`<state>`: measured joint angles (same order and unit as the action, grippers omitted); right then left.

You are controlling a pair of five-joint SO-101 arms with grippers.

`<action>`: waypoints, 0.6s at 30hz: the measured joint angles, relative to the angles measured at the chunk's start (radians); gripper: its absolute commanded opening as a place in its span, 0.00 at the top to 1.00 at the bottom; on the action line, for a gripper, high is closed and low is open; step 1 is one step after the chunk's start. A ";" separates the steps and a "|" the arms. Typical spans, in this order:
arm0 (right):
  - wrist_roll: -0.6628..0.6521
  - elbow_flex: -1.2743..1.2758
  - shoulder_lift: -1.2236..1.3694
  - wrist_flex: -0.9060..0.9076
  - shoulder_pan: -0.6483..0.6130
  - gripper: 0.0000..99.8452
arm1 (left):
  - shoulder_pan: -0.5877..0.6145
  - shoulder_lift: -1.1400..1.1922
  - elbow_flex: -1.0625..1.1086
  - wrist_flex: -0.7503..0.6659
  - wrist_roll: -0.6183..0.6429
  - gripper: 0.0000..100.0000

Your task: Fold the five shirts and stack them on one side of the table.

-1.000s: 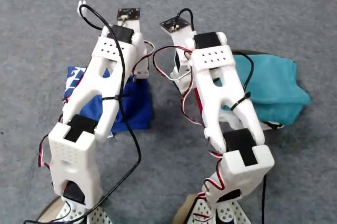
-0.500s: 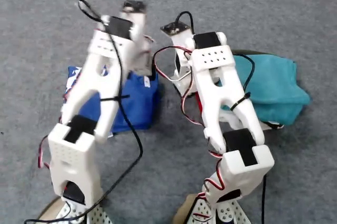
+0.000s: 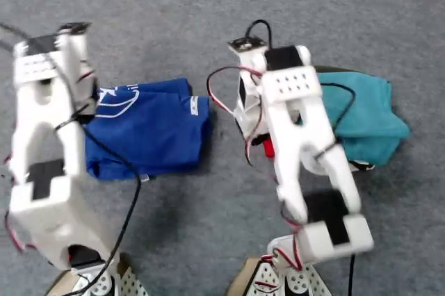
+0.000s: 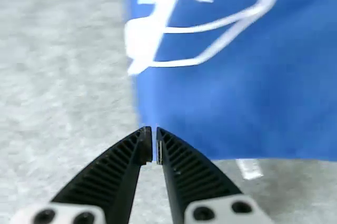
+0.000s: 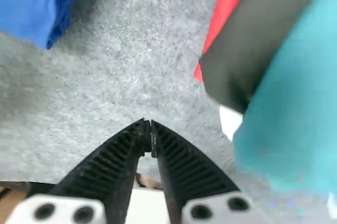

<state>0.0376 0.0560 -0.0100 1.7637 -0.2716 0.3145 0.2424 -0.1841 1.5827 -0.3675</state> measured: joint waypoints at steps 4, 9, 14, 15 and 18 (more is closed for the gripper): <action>0.106 0.195 -0.190 0.000 -0.063 1.00 | 0.064 -0.236 0.284 -0.150 -0.051 0.95; 0.216 0.371 -0.262 -0.020 -0.203 1.00 | 0.127 -0.566 0.684 -0.416 -0.017 0.85; 0.347 0.379 -0.212 -0.160 -0.315 0.97 | 0.247 -0.635 0.832 -0.643 0.222 0.84; 0.379 0.379 -0.189 -0.199 -0.341 0.94 | 0.272 -0.629 0.833 -0.667 0.258 0.84; 0.477 0.351 -0.092 -0.293 -0.404 0.78 | 0.341 -0.582 0.842 -0.749 0.292 0.84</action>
<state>0.5148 0.4074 -0.1020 1.4707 -0.6751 0.6552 -0.3391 0.6582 0.8339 -0.0760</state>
